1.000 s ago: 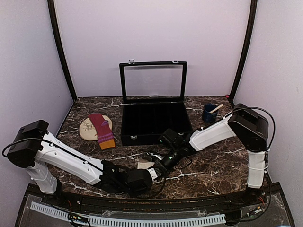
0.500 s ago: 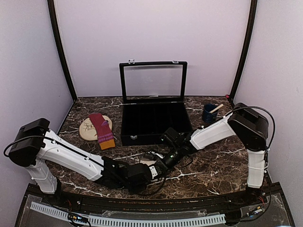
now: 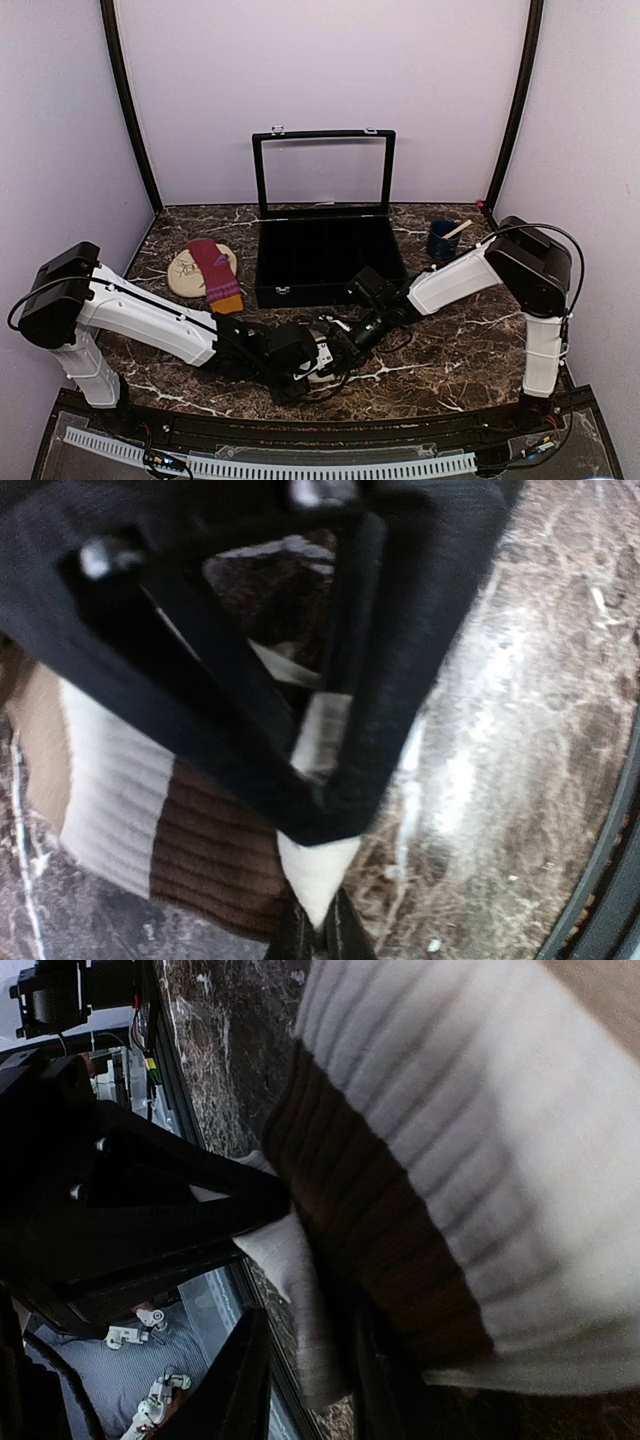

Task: Roll the socks
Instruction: Roll the sock at the center of the board.

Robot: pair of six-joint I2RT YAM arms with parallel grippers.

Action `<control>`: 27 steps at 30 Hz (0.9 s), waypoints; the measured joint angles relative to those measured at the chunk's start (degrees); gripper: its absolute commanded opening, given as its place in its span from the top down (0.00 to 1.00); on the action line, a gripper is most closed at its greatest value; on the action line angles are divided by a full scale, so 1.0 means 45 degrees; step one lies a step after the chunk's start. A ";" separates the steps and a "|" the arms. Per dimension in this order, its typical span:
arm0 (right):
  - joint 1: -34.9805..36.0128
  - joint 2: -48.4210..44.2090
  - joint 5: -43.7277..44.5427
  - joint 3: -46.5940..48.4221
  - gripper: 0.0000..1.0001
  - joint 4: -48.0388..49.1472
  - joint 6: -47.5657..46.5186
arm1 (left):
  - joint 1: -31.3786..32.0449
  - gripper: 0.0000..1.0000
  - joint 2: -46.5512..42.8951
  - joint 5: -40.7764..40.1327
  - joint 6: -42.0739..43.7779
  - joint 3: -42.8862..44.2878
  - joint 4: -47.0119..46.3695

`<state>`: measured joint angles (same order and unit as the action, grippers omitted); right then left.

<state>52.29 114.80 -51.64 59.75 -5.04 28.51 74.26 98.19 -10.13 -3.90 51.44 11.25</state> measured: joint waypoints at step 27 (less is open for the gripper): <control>-0.0243 -0.1870 0.2152 -0.4109 0.72 0.5897 0.3934 | -0.1831 1.00 -0.0019 0.5853 -0.0316 0.0369 0.1268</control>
<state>51.20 106.39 -41.95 41.25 21.50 46.22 66.02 98.10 16.21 -5.32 53.10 16.95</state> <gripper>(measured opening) 0.277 0.043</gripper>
